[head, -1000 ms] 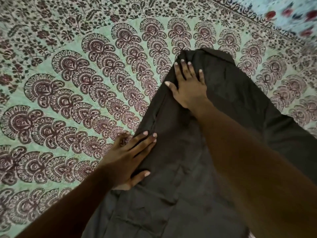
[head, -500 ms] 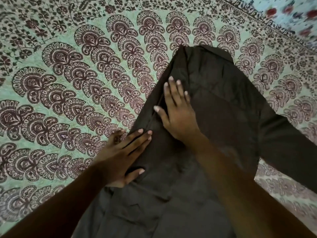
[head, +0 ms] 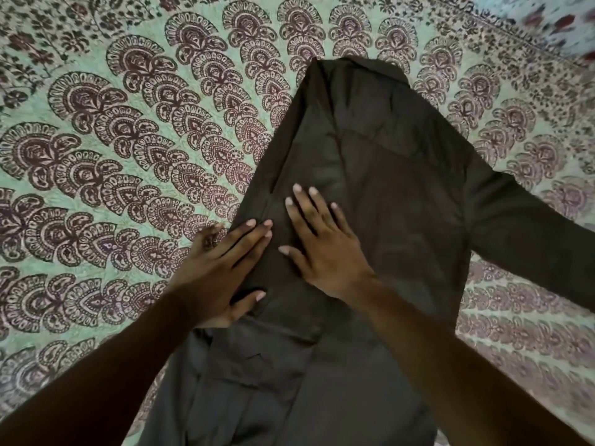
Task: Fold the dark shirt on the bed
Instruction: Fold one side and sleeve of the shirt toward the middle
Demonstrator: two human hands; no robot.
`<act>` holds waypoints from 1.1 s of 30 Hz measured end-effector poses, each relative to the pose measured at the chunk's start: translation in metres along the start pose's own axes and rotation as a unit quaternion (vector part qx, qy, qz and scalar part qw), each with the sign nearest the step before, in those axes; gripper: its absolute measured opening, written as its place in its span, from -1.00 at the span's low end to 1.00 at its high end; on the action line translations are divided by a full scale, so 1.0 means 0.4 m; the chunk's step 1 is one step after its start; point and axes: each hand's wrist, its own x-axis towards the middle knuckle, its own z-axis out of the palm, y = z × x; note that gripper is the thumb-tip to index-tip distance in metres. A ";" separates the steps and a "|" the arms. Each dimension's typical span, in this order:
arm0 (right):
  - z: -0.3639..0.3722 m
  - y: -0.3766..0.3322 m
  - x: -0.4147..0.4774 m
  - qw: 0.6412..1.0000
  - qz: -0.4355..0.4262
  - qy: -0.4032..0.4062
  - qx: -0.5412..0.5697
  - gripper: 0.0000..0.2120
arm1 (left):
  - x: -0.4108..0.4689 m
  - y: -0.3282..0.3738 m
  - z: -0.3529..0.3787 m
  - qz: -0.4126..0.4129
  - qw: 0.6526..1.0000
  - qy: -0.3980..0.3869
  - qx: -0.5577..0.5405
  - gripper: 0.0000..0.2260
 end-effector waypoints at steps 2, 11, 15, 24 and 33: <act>0.025 0.020 -0.060 0.998 0.060 0.001 -0.003 -0.24 | -0.005 0.002 0.005 0.006 1.000 0.004 0.011 -0.16; 0.005 -0.039 -0.145 0.995 0.097 0.001 0.030 -0.25 | -0.021 0.015 0.008 0.001 1.000 0.024 0.016 -0.20; 0.049 -0.166 -0.269 0.995 0.085 -0.055 0.025 -0.22 | -0.066 0.053 -0.002 0.012 0.998 0.056 0.002 -0.39; 0.105 -0.373 -0.546 0.996 0.025 -0.076 0.038 -0.24 | -0.263 0.112 0.053 0.139 0.984 -0.108 -0.035 0.24; 0.118 -0.450 -0.673 0.996 0.008 -0.056 0.070 -0.28 | -0.250 0.142 0.021 0.124 0.975 -0.186 0.011 0.60</act>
